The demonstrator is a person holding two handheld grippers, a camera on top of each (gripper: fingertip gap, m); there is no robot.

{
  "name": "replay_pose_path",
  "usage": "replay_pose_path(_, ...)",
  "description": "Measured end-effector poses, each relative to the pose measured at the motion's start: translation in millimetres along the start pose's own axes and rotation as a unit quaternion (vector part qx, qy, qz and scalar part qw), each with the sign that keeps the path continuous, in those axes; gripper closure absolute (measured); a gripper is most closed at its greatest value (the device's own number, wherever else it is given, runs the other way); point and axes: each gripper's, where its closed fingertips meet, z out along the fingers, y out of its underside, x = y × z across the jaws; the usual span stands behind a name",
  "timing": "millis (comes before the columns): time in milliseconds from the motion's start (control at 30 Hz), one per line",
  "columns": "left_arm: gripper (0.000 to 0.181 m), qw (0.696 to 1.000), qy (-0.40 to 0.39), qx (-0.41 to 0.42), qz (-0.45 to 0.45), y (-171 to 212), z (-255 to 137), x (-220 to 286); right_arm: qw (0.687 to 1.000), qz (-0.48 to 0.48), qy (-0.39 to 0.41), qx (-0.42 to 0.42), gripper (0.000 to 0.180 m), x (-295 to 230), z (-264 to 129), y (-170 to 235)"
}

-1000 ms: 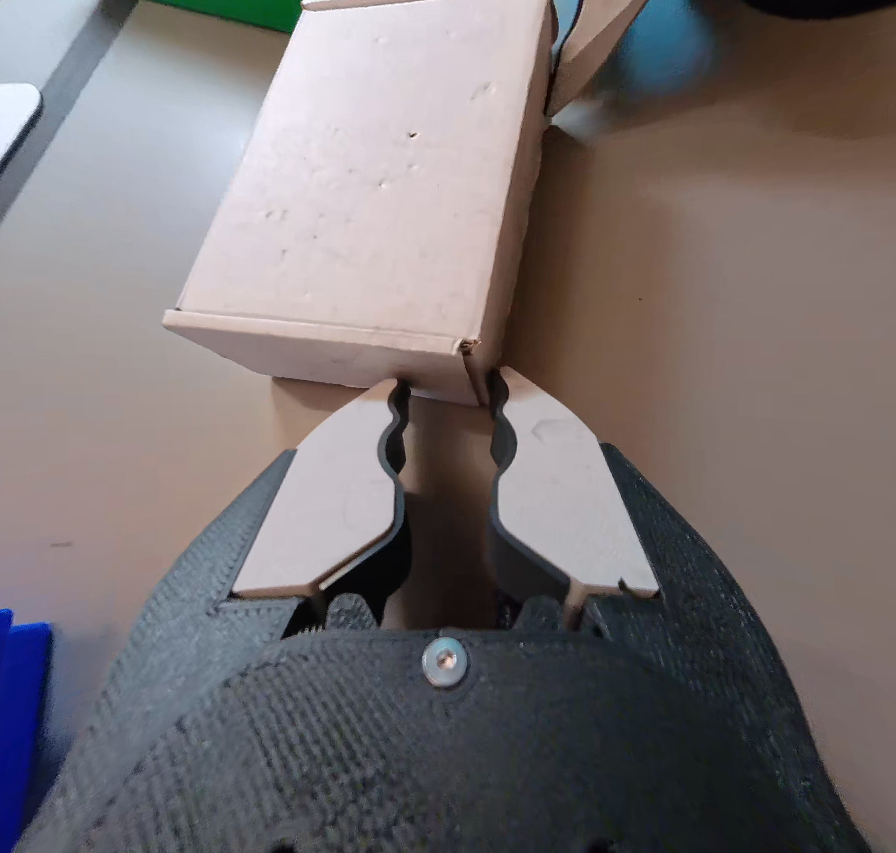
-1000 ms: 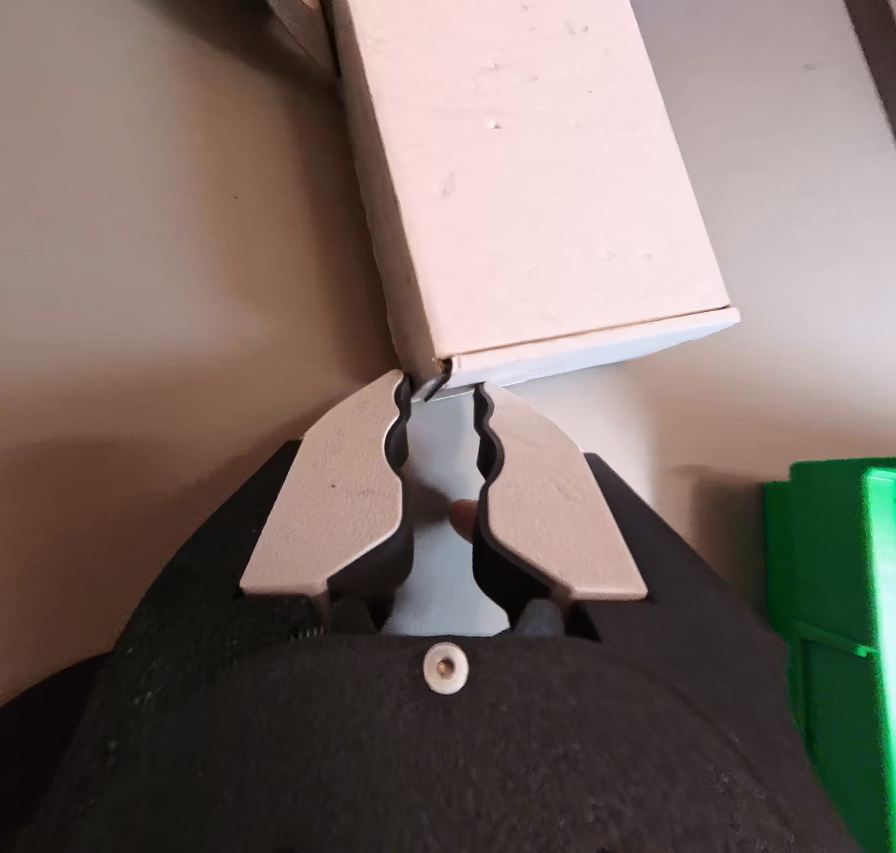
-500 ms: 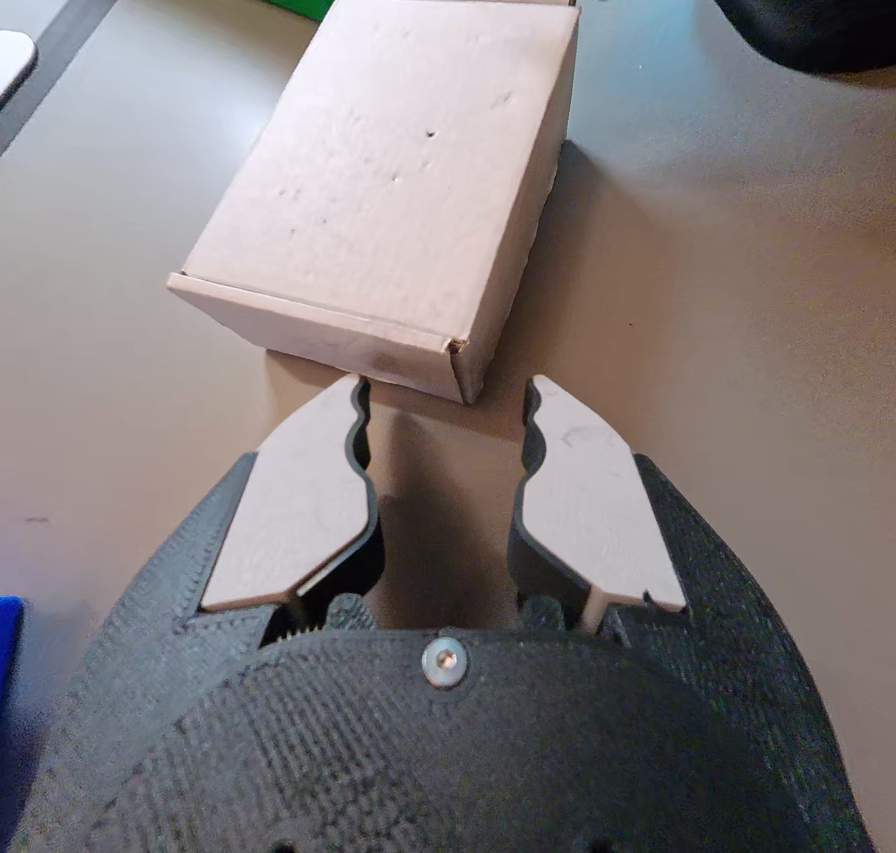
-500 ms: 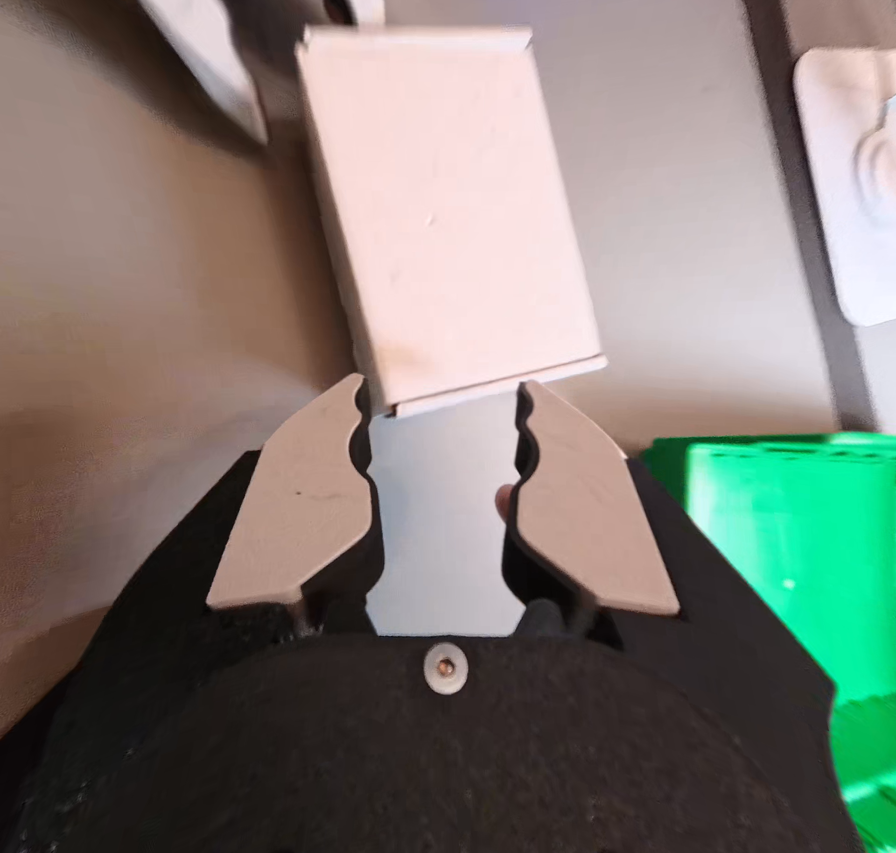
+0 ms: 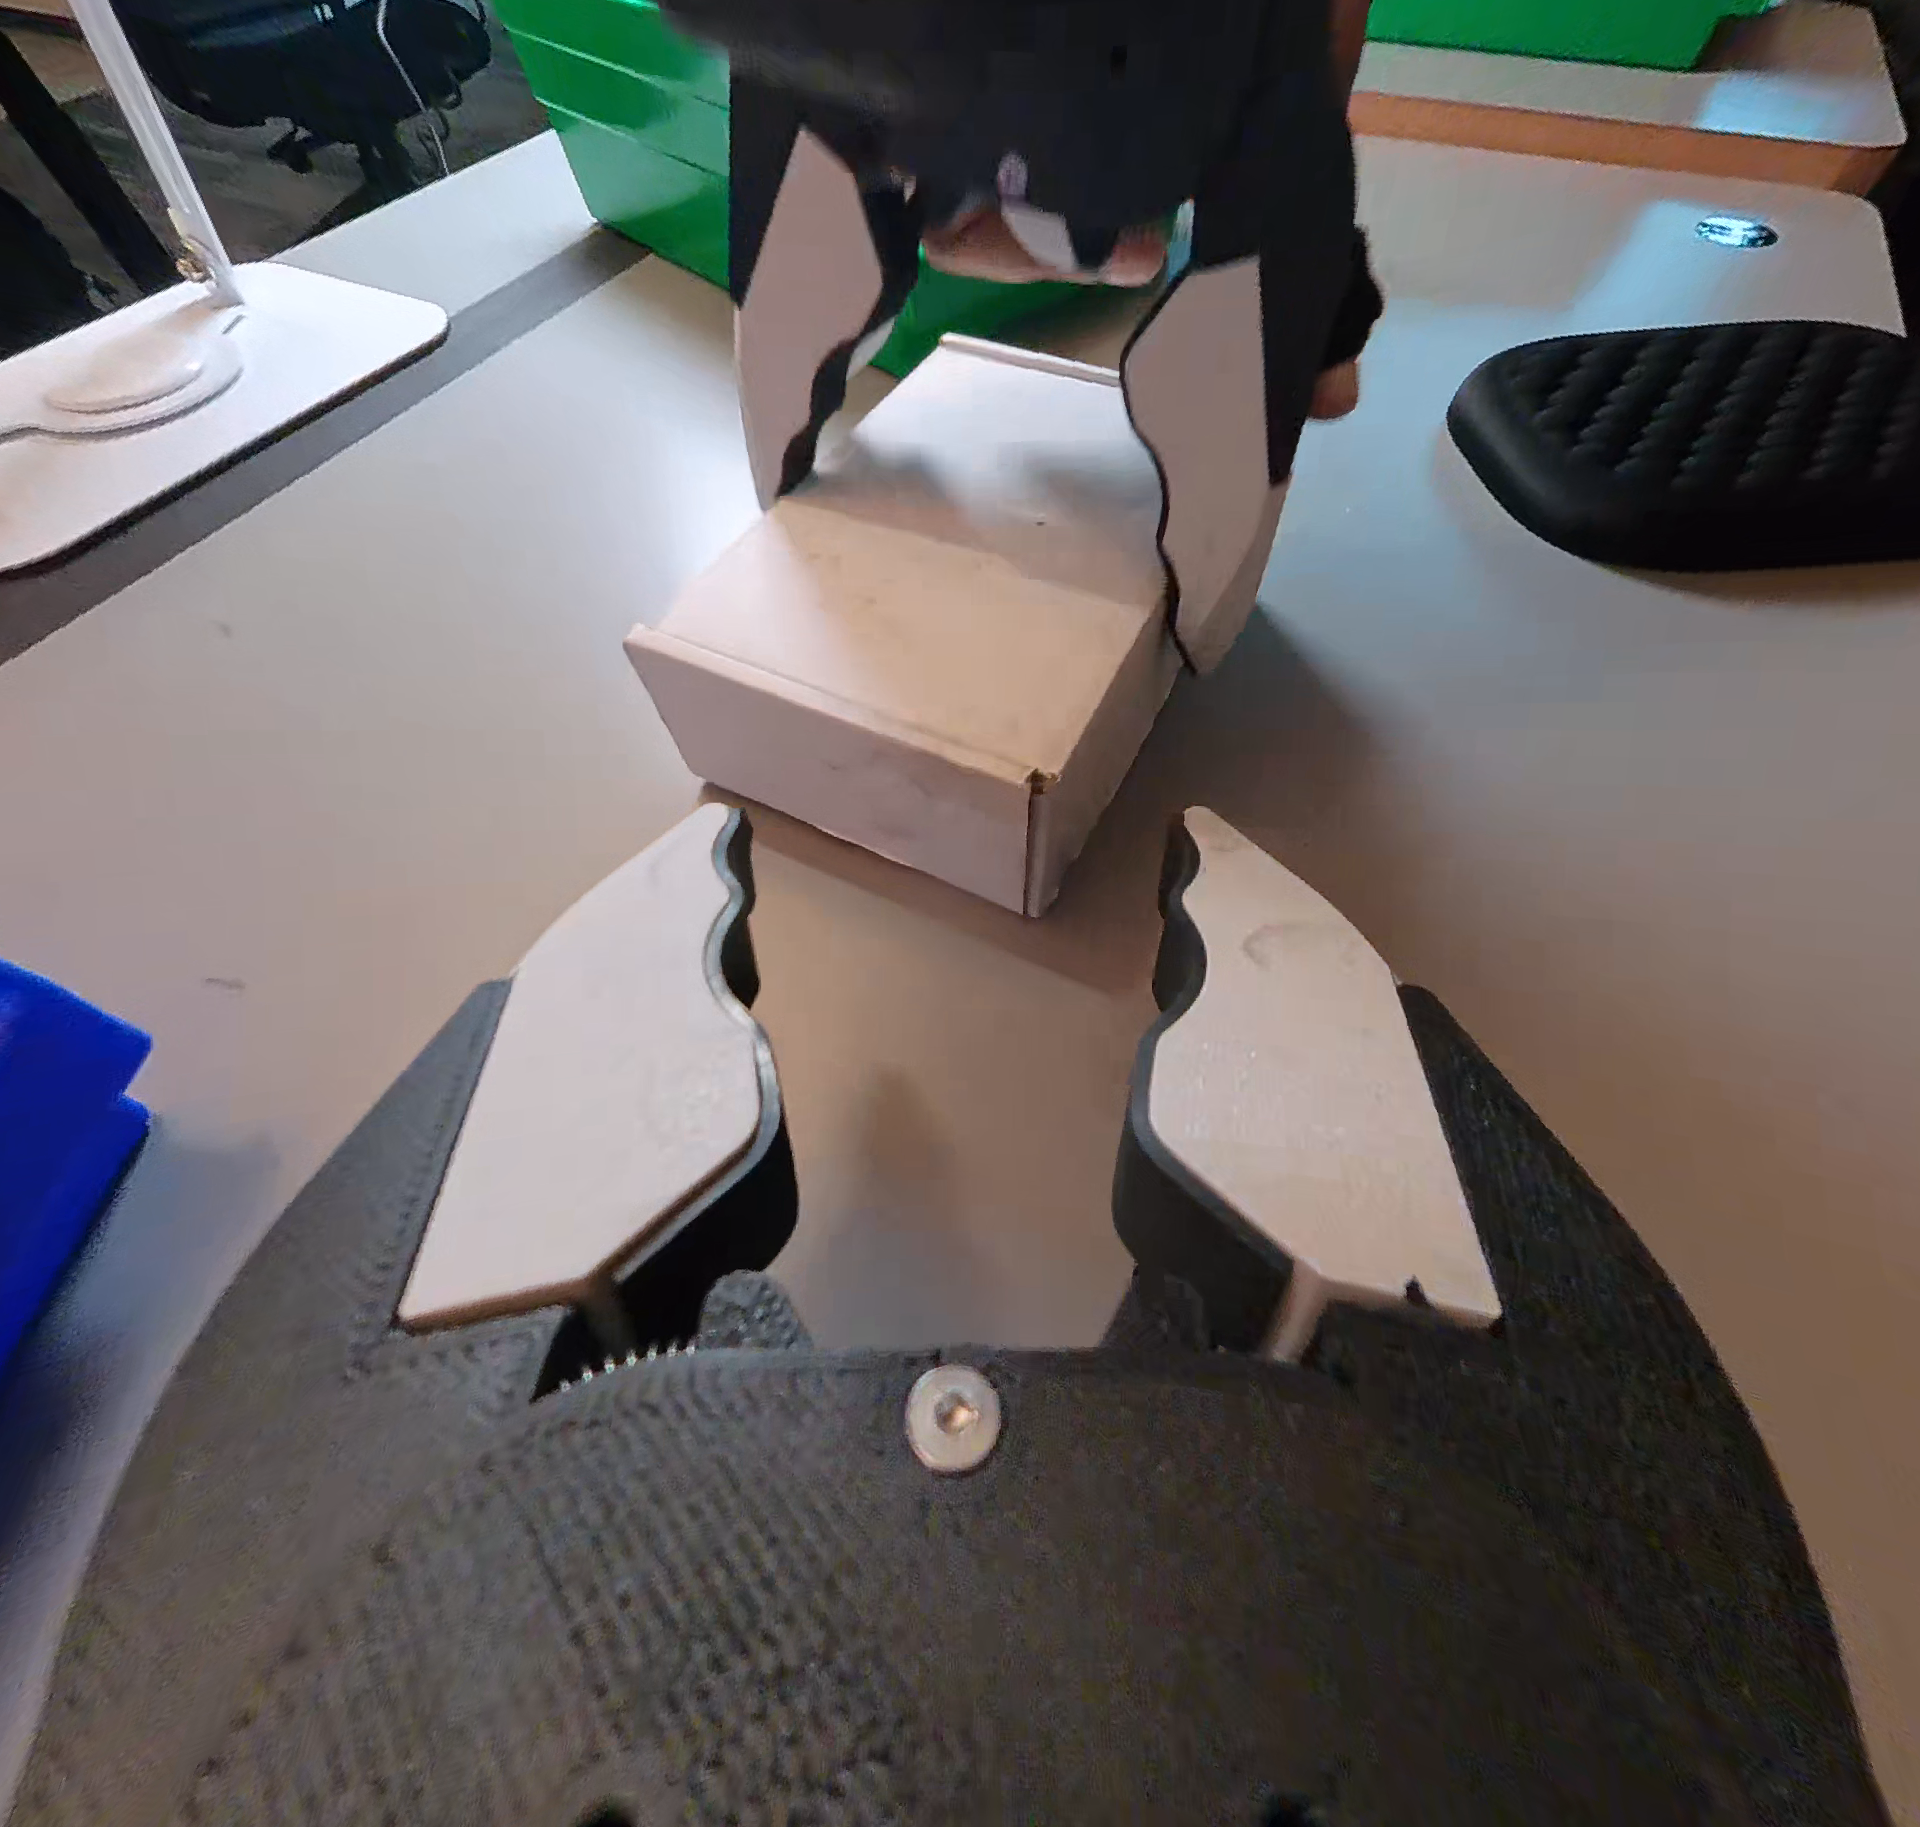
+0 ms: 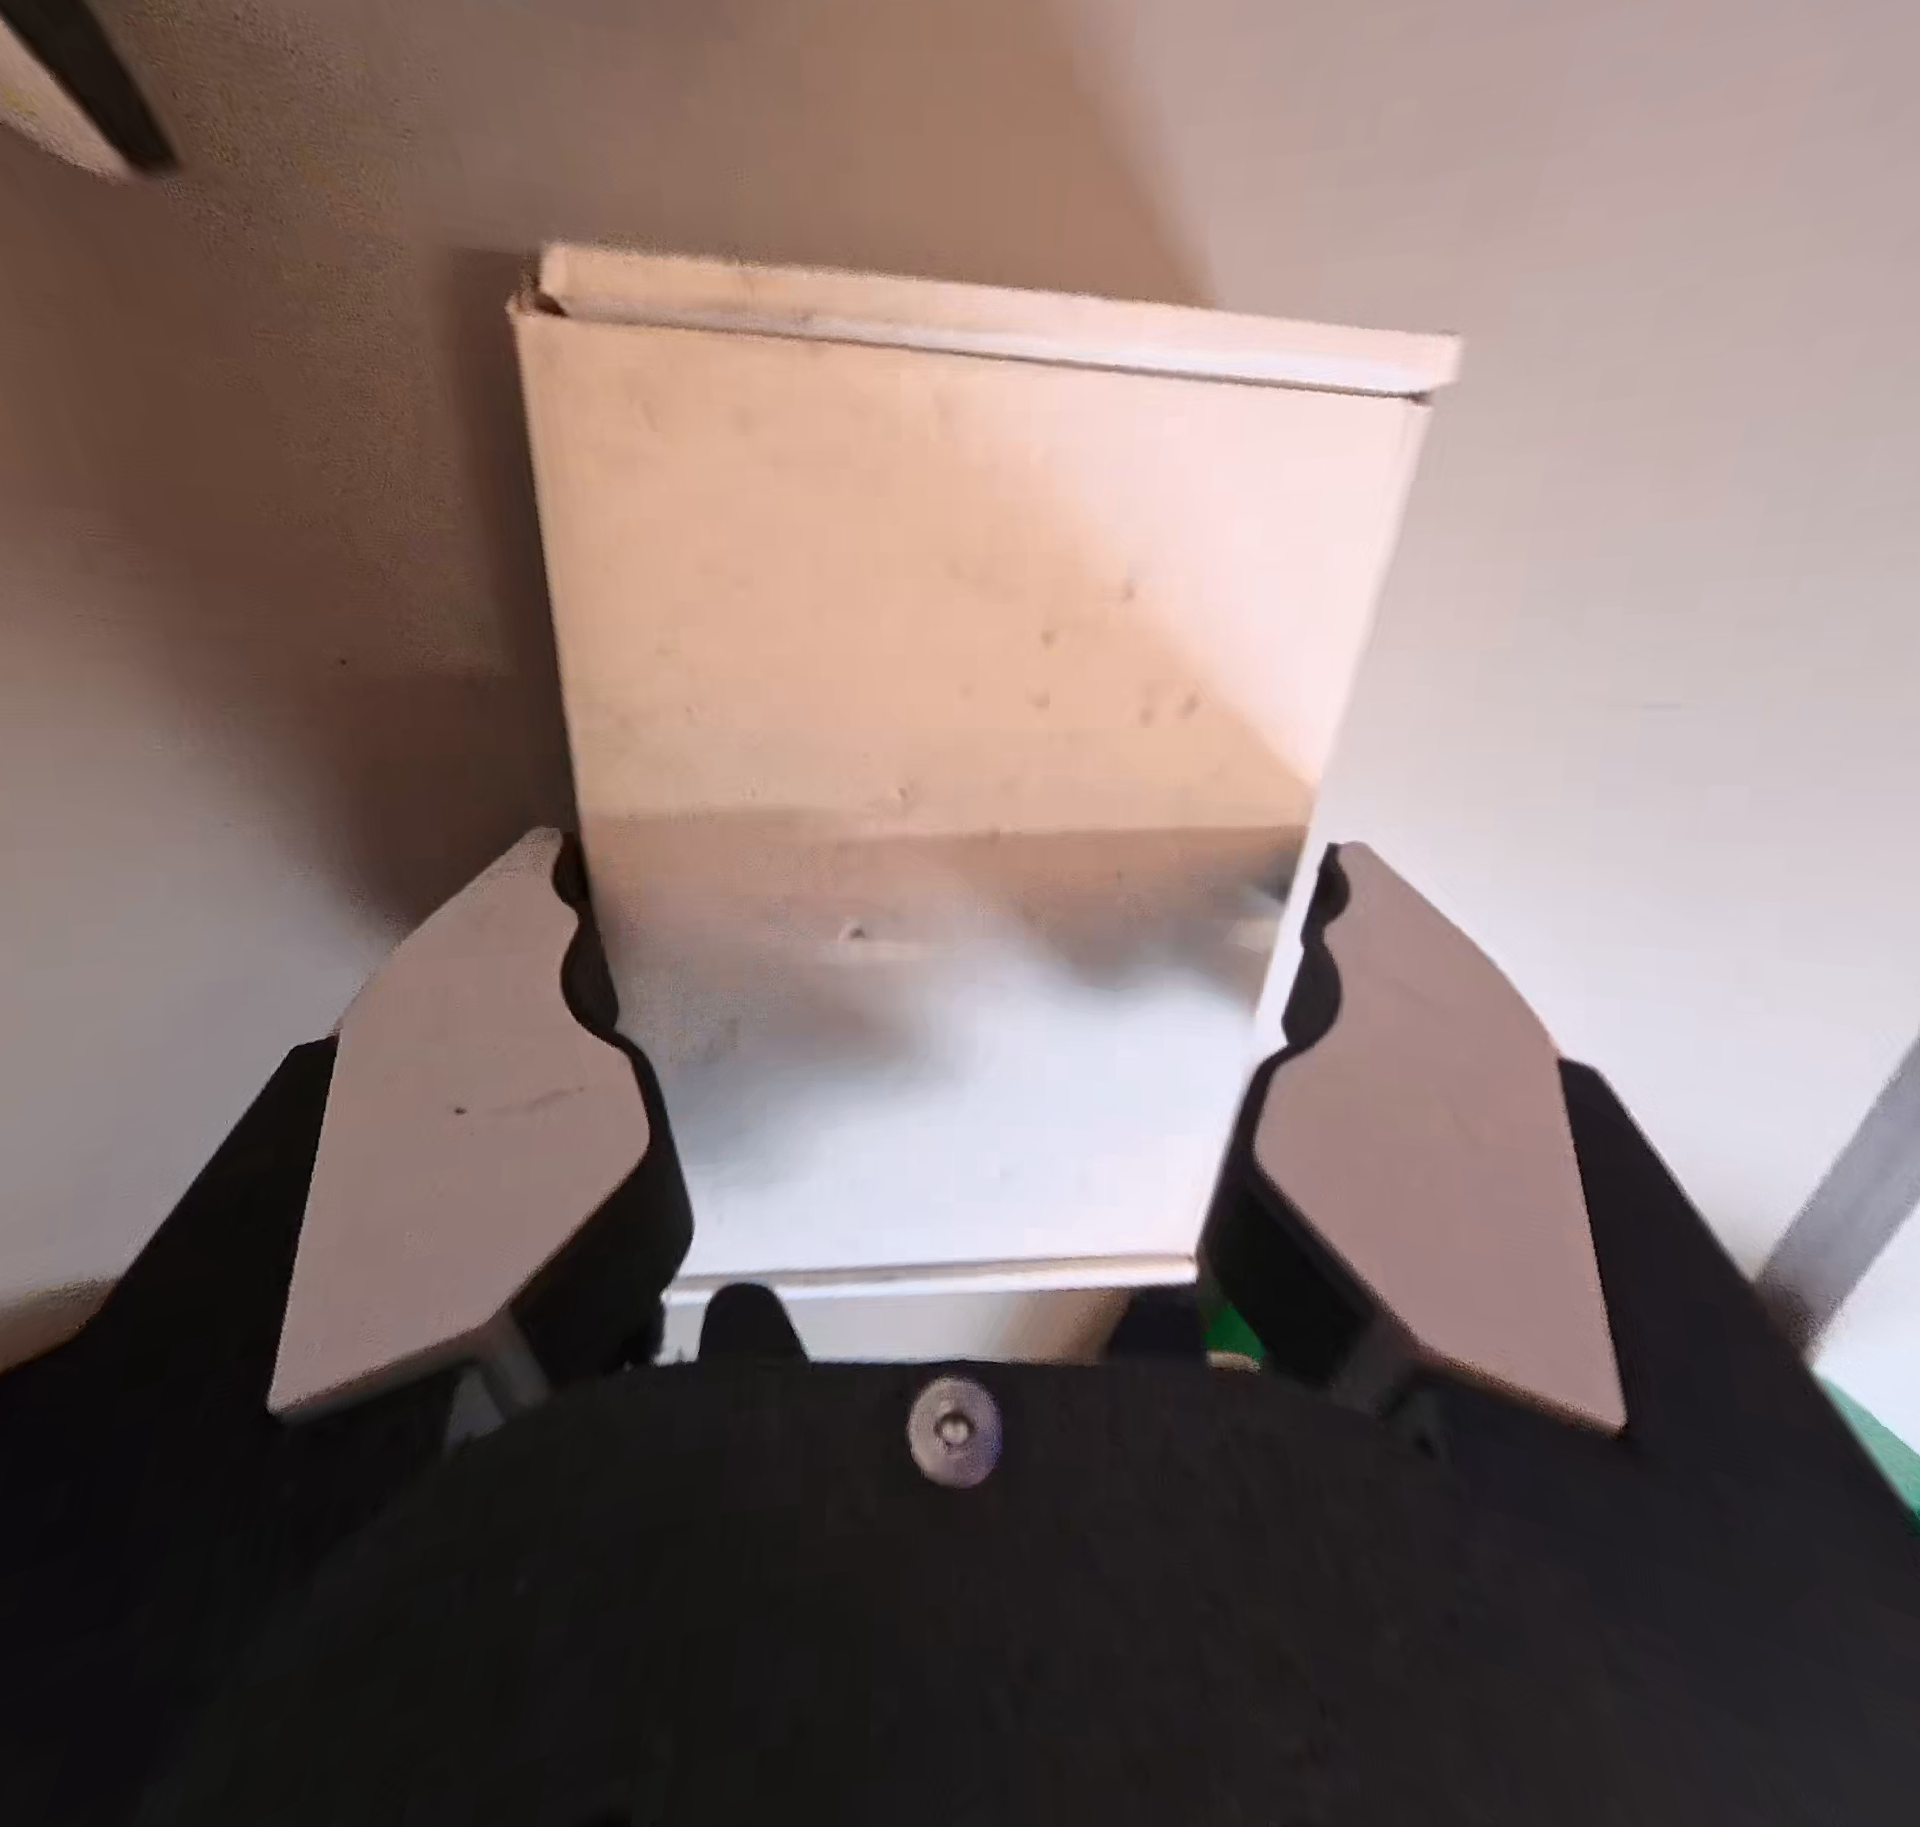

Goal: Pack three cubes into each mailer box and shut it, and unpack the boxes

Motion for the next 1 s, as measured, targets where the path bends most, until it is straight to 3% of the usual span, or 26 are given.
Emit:
replay_pose_path(200,0.101,1.0,0.005,0.013,-0.004,-2.9,-5.1,-1.7,0.999,-0.033,-0.018,-0.014,0.053,-10.4,-4.6,1.5)
replay_pose_path(400,0.099,0.999,0.016,0.03,-0.032,-7.4,-8.0,-2.1,0.999,0.01,0.027,0.025,0.053,19.1,-76.0,23.8)
replay_pose_path(567,0.099,0.999,0.005,0.035,-0.038,-9.1,-6.8,-2.7,0.994,0.064,0.083,0.01,0.052,61.9,-137.5,80.1)
replay_pose_path(700,0.098,0.999,-0.009,0.038,-0.037,-11.6,-5.7,1.8,0.989,0.112,0.094,-0.019,0.052,87.8,-158.1,136.4)
replay_pose_path(833,0.098,0.998,-0.026,0.043,-0.034,-12.7,-6.4,8.2,0.981,0.15,0.11,-0.055,0.053,116.2,-157.7,194.8)
replay_pose_path(1000,0.098,0.998,-0.045,0.041,-0.028,-10.8,-5.9,12.0,0.971,0.189,0.111,-0.094,0.053,152.8,-124.7,255.2)
